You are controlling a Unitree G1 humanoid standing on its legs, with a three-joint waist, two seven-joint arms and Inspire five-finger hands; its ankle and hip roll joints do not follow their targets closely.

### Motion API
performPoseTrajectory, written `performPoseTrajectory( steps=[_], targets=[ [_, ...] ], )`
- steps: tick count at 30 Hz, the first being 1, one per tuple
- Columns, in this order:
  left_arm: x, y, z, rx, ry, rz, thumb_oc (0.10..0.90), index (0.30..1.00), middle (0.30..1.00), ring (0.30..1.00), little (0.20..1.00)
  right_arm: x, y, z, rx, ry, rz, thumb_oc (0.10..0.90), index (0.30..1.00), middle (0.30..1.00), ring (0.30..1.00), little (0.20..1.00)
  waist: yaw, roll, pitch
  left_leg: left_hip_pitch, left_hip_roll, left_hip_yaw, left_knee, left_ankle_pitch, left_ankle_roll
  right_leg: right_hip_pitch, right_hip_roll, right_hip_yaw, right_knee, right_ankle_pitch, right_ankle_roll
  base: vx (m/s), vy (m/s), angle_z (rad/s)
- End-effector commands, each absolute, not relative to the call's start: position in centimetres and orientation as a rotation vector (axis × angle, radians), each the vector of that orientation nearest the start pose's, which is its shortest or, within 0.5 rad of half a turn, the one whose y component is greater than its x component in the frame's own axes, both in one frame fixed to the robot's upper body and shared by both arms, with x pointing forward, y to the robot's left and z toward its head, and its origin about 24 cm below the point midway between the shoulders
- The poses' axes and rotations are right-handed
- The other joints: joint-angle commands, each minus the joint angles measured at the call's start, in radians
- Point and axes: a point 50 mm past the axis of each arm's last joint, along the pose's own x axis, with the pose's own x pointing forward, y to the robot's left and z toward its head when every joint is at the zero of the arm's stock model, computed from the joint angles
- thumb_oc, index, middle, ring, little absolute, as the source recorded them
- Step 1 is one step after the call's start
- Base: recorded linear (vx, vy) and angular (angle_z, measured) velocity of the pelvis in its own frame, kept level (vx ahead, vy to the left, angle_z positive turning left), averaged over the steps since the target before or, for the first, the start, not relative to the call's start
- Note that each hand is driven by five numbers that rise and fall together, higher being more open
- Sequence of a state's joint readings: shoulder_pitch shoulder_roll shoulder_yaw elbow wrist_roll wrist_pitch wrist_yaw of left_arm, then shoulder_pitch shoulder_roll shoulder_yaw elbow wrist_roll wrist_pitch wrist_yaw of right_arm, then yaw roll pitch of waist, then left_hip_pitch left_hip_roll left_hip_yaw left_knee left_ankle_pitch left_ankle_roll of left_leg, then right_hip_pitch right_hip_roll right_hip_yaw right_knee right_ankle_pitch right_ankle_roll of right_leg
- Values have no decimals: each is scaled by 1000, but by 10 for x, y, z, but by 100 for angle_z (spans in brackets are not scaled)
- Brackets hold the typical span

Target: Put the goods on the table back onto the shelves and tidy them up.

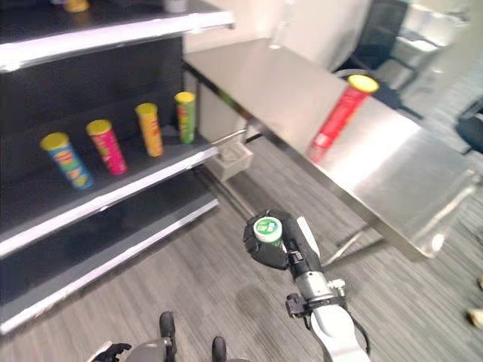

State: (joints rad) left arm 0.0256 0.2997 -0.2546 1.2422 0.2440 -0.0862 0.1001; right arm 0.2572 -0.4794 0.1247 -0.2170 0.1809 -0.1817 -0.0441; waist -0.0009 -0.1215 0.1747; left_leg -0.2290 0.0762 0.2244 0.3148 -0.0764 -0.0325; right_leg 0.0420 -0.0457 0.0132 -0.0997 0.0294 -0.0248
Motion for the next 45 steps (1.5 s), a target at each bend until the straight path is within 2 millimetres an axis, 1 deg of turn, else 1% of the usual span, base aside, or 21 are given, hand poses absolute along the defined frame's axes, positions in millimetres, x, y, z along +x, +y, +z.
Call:
performPoseTrajectory(
  steps=[1,4,8,10,12,16,18,20,21,23,25,27,29,30,31,33,37,40,41,43,45],
  targets=[
    [101,219,-160,556,1089,-118,800,900,900,900,900,222,-204,129,-250,-465,105,400,300,300,300,300,14,47,-59,100,50,-55,-258,153,-45,24,17,-21,99,-71,114,-82,87,36],
    [90,219,-164,511,1138,-75,800,900,900,900,900,225,-199,132,-232,-484,122,400,300,300,300,300,10,54,-75,129,72,-52,-248,139,-49,22,0,-65,99,-71,114,-2,117,67],
    [69,217,-169,494,1216,-63,800,900,900,900,900,223,-195,134,-199,-497,146,400,300,300,300,300,12,69,-89,143,137,16,-307,180,-78,41,-30,-143,91,-78,124,68,169,65],
    [64,218,-170,483,1236,-55,800,900,900,900,900,222,-194,132,-198,-488,148,400,300,300,300,300,12,74,-94,153,138,24,-325,178,-82,51,-37,-156,84,-78,130,125,173,55],
    [53,218,-171,466,1269,-38,800,900,900,900,900,219,-194,128,-217,-467,156,400,300,300,300,300,12,82,-106,171,116,17,-335,157,-83,71,-70,-169,76,-75,146,167,220,29],
    [55,215,-171,478,1260,-59,800,900,900,900,900,219,-192,128,-224,-466,160,400,300,300,300,300,11,84,-110,187,77,17,-333,124,-70,73,-113,-160,79,-64,168,153,264,12],
    [66,209,-170,526,1207,-128,800,900,900,900,900,222,-190,130,-244,-473,146,400,300,300,300,300,13,86,-112,202,28,19,-337,94,-41,40,-165,-141,113,-44,195,135,342,-10],
    [72,206,-170,551,1183,-160,800,900,900,900,900,223,-191,130,-259,-475,135,400,300,300,300,300,13,88,-112,210,9,20,-344,88,-29,21,-187,-135,145,-30,201,93,263,-7],
    [84,203,-167,601,1131,-218,800,900,900,900,900,225,-190,132,-297,-486,122,400,300,300,300,300,10,91,-99,245,-38,10,-360,72,-2,-20,-226,-111,253,36,201,84,306,-5],
    [98,204,-163,641,1079,-250,800,900,900,900,900,227,-188,140,-327,-529,115,400,300,300,300,300,-7,97,-68,268,-75,-15,-378,73,27,-96,-247,-55,387,139,180,69,351,19],
    [104,207,-161,663,1064,-255,800,900,900,900,900,230,-183,145,-335,-559,114,400,300,300,300,300,-18,110,-46,293,-88,-31,-388,64,46,-156,-241,-23,495,178,165,74,248,40],
    [106,208,-161,670,1063,-254,800,900,900,900,900,232,-178,145,-327,-569,113,400,300,300,300,300,-20,117,-39,302,-84,-29,-389,57,49,-191,-239,-22,539,167,161,113,118,25],
    [108,209,-160,666,1060,-254,800,900,900,900,900,233,-173,149,-329,-597,125,400,300,300,300,300,-42,127,-43,331,-77,-29,-398,39,41,-234,-165,-21,488,63,155,225,57,-18],
    [108,209,-160,666,1059,-254,800,900,900,900,900,233,-173,149,-329,-598,125,400,300,300,300,300,-42,128,-44,329,-74,-28,-399,42,40,-235,-163,-22,483,68,154,219,-12,-15],
    [110,204,-160,664,1050,-272,800,900,900,900,900,232,-175,157,-334,-633,120,400,300,300,300,300,-63,122,-40,342,-82,-42,-402,25,31,-259,-83,2,368,25,171,218,-40,0],
    [114,200,-160,675,1038,-300,800,900,900,900,900,231,-178,161,-344,-652,102,400,300,300,300,300,-89,107,-31,372,-103,-66,-402,-7,24,-299,-24,38,237,69,202,305,-55,15],
    [122,191,-160,704,1016,-358,800,900,900,900,900,228,-180,165,-368,-673,88,400,300,300,300,300,-124,98,-21,446,-107,-113,-402,-71,8,-330,21,75,101,153,243,310,-100,62],
    [116,188,-161,710,1020,-386,800,900,900,900,900,223,-181,164,-391,-675,94,400,300,300,300,300,-123,92,-42,482,-105,-127,-401,-96,0,-297,8,90,106,159,225,313,-131,58],
    [105,190,-164,671,1060,-353,800,900,900,900,900,223,-181,160,-404,-647,106,400,300,300,300,300,-125,102,-77,518,-69,-133,-384,-115,-8,-294,30,100,153,134,204,458,-178,48],
    [96,189,-167,630,1093,-319,800,900,900,900,900,219,-180,162,-417,-661,129,400,300,300,300,300,-123,122,-96,521,-34,-136,-343,-99,-22,-281,56,87,184,99,174,447,-191,31],
    [93,183,-168,623,1095,-328,800,900,900,900,900,217,-178,166,-418,-681,159,400,300,300,300,300,-123,137,-118,502,-1,-135,-275,-33,-53,-248,76,82,186,73,152,304,-179,8]
  ],
)
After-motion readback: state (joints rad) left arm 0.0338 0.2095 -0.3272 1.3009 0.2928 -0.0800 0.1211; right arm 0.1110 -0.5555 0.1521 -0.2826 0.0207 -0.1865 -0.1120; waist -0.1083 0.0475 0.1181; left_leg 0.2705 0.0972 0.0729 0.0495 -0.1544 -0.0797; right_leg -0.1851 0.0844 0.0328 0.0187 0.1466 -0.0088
